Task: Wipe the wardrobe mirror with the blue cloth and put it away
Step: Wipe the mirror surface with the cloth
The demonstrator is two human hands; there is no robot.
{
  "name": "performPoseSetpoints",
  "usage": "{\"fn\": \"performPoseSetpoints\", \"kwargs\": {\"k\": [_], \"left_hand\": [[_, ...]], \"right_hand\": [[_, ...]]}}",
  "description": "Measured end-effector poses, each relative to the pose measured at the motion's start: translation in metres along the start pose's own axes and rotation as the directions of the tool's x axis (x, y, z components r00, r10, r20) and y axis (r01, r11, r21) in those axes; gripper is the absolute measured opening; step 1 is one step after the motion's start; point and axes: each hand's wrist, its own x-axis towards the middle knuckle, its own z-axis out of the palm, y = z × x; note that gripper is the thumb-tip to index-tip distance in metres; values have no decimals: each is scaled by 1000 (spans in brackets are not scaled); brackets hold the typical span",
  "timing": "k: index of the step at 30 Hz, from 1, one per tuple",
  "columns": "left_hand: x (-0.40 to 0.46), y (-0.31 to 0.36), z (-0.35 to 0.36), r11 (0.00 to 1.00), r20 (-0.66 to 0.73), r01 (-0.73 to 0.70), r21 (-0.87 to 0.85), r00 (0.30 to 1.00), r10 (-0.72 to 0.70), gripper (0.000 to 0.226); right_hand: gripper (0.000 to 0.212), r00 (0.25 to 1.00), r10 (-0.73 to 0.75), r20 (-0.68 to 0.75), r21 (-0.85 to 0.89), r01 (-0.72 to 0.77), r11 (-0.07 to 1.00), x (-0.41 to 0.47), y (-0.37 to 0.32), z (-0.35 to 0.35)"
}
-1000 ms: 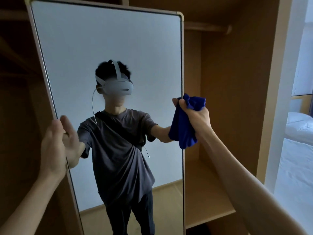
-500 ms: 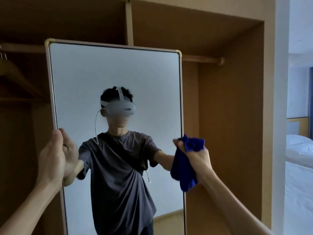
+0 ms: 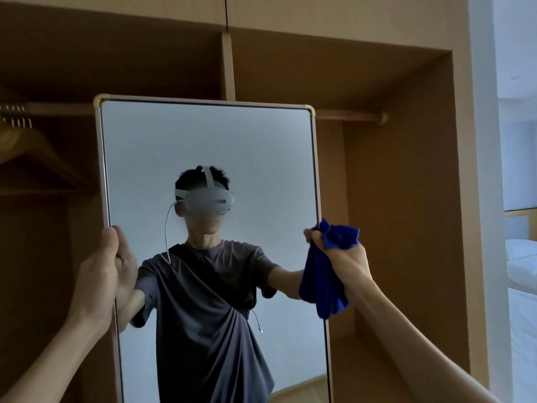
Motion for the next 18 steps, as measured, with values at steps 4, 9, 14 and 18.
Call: {"fn": "performPoseSetpoints", "kwargs": {"k": [4,9,14,18], "left_hand": [[15,25,5,997,1,-72,23,997,72,49],[43,57,12,976,-16,-211,-45,978,210,53],[74,97,19,959,-52,-279,-56,960,276,51],[82,105,25,961,-105,-274,-28,957,270,55]], "right_hand": [[45,999,-47,4,6,47,999,10,-21,6],[32,984,-175,46,80,171,982,59,-95,30],[33,940,-339,39,78,335,939,97,-158,51],[56,872,-466,-149,-170,441,881,112,-175,65]]}}
